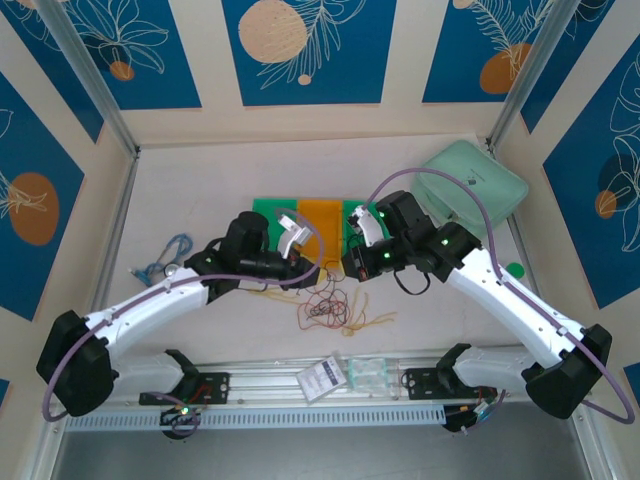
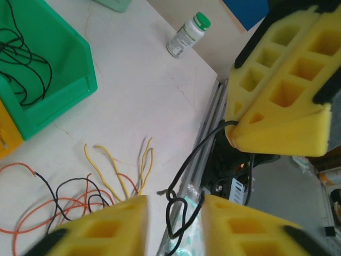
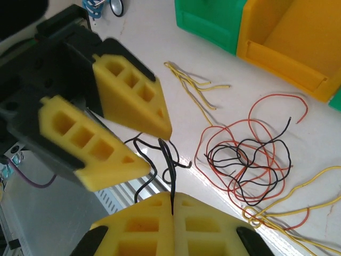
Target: Untangle the cables
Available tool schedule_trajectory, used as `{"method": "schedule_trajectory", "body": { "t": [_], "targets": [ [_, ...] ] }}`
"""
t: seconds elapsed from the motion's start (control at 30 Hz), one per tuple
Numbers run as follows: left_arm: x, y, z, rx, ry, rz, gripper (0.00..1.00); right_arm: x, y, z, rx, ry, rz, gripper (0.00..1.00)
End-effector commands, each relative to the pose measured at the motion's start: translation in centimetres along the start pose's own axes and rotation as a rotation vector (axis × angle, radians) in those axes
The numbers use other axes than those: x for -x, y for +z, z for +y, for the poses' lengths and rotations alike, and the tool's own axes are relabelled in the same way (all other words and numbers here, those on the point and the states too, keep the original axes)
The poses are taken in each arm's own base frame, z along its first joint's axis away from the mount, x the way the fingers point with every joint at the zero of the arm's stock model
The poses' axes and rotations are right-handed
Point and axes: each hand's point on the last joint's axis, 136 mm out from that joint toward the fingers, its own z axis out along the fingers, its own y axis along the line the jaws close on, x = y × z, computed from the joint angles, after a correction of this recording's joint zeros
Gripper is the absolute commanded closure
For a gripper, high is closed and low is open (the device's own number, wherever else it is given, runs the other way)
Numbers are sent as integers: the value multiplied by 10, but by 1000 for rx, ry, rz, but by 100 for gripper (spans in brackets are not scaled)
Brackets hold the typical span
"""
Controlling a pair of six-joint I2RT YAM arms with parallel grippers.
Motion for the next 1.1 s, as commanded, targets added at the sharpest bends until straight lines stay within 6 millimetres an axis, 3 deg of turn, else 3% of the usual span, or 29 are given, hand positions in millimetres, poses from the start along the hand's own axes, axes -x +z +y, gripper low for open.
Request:
{"method": "schedule_trajectory", "body": {
  "t": [0.0, 0.07, 0.33, 0.57, 0.73, 1.07],
  "targets": [
    [12, 0, -11, -42, 25, -13, 89, -4, 6, 5, 33, 12, 26, 100],
    [13, 0, -12, -42, 25, -11, 100, -5, 6, 2, 20, 17, 27, 100],
    [11, -7, -8, 15, 35, 1, 100, -2, -2, -28, -143, 31, -23, 100],
    [2, -6, -1, 44, 21, 38, 100, 9, -31, -57, -321, 47, -181, 100],
    [2, -5, 0, 46, 18, 41, 100, 14, -47, -60, -353, 42, -274, 100],
    [-3, 2, 9, 64, -5, 68, 100, 29, -59, -65, -397, 18, -375, 100]
  ]
}}
